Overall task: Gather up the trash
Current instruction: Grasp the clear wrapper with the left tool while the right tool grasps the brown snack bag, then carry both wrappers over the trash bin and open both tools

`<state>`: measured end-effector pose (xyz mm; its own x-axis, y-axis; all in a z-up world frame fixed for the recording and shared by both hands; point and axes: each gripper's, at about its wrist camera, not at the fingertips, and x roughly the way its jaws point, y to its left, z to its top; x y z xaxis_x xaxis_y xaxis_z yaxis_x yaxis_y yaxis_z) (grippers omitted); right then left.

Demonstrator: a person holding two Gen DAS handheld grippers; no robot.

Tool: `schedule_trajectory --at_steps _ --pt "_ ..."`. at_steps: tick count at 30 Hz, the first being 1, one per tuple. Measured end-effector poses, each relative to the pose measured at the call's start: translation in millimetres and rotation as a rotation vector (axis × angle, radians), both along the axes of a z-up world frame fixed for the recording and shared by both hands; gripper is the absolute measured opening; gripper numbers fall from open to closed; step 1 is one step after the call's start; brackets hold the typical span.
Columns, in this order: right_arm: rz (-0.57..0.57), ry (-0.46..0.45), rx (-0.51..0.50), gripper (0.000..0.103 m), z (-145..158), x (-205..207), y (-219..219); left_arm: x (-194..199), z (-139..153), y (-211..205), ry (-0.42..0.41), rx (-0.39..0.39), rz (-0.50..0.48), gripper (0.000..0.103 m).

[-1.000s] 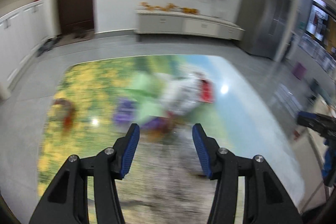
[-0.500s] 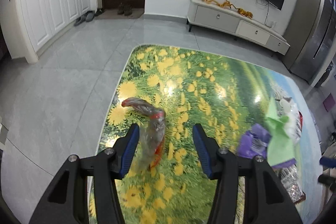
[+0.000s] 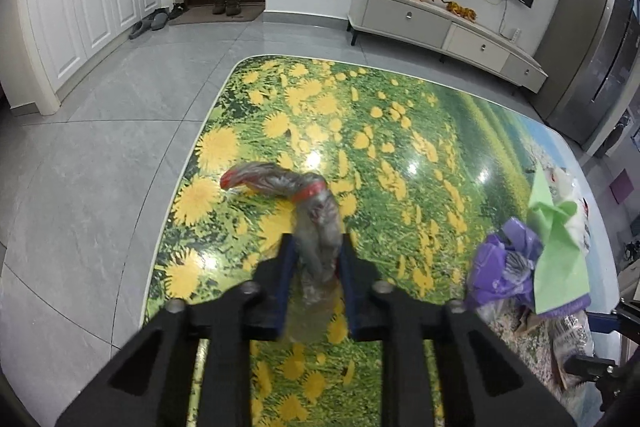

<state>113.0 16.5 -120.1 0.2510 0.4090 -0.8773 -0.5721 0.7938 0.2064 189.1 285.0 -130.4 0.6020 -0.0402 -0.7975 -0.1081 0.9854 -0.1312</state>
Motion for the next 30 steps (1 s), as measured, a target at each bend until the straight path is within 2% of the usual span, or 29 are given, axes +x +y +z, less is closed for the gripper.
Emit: schedule_trajectory --at_steps 1,3,6,9,15,22,30 --pt "-0.002 0.001 -0.005 0.05 -1.9 -0.3 1.8 -1.4 0.4 -1.5 0.0 0.002 -0.004 0.012" --pt "-0.005 0.003 -0.011 0.04 -5.8 -0.8 3.1 -9.5 0.9 -8.2 -0.004 0.001 -0.028 0.009" --pt "-0.008 -0.002 -0.006 0.031 -6.2 -2.5 2.3 -21.0 3.8 -20.1 -0.013 0.013 -0.06 0.008" --pt "0.0 -0.006 0.0 0.026 -6.2 -7.5 -1.0 -32.9 10.3 -30.8 -0.029 0.008 -0.084 0.007" --pt "-0.011 -0.031 0.054 0.024 8.3 -22.3 -22.4 -65.6 28.5 -52.7 -0.06 -0.028 -0.151 0.007" --pt "-0.118 -0.08 0.154 0.024 40.1 -35.6 -86.8 -102.1 54.5 -105.3 -0.097 -0.068 -0.295 0.007" --pt "-0.324 -0.181 0.198 0.024 74.7 -57.2 -196.8 -120.8 89.0 -204.3 -0.128 -0.095 -0.503 0.007"
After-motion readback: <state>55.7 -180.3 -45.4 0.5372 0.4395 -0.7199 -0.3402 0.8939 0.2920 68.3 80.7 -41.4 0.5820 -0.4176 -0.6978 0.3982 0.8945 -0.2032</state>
